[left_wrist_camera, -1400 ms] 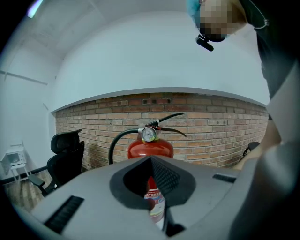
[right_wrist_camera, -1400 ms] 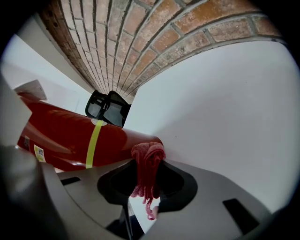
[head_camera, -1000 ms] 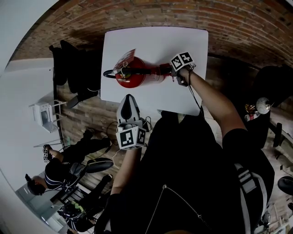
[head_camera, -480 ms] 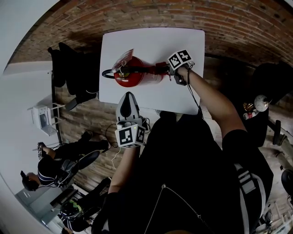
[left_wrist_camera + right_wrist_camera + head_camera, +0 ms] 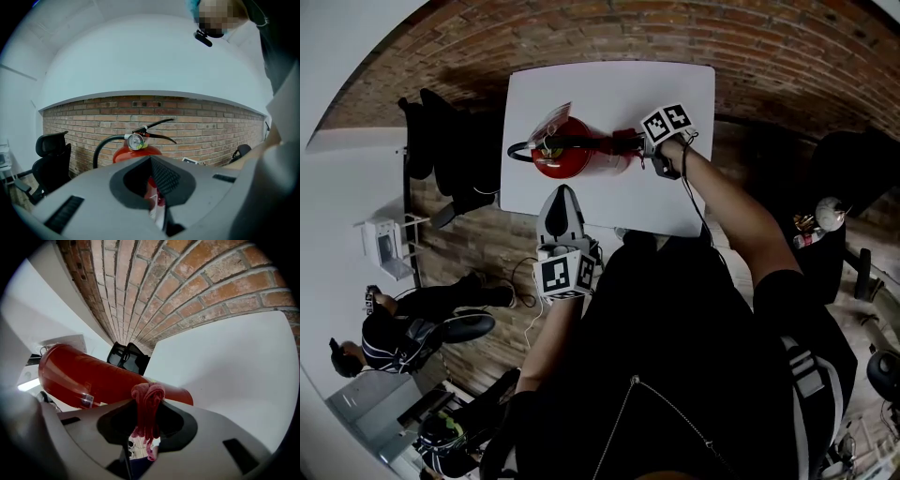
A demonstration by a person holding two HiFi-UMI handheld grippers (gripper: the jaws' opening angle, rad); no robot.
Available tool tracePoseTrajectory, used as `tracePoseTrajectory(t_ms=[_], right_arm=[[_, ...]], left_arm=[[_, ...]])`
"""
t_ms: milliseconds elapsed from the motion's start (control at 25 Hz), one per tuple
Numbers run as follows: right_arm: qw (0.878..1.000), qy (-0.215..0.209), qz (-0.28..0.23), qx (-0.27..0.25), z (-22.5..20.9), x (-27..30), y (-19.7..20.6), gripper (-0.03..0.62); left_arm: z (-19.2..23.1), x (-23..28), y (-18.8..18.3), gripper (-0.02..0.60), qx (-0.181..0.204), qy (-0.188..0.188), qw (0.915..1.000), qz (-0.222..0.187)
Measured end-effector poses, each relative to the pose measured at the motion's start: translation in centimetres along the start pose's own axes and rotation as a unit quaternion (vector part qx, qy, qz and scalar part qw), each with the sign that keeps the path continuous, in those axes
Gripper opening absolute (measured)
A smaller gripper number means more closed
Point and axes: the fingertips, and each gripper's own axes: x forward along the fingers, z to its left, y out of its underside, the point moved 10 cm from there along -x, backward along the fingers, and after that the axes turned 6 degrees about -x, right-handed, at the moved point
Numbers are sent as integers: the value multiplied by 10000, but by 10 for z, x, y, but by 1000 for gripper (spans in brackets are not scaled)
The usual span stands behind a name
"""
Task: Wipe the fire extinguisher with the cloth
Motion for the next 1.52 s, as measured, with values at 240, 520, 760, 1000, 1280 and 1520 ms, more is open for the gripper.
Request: tracePoseTrajectory(t_ms=[240,520,760,1000,1280,1520], right_arm=[[9999,-96,-91,-51,17,-10,-6,115],[9996,-233,-186,-8,31,-21,-11,115],[9988,-346,-337,-75,45,-30,-15,115],[9983,-389,-413,-165,59,-39,-19,115],[9973,-453,-510,-281,80,-51,-26,115],[9959,-561,-592,-385,99,-63,-32,115]], left_arm=[[-1,2,-1,9,1,65,10000,-25],[-2,5,-1,9,10,120,9999,-20],[-1,5,-2,9,-6,137,9999,-28],[-1,4,-1,9,-10,155,9999,-39],[-2,4,-1,9,-15,175,9998,-67],[-2,4,-3,9,-24,164,9998,-114]])
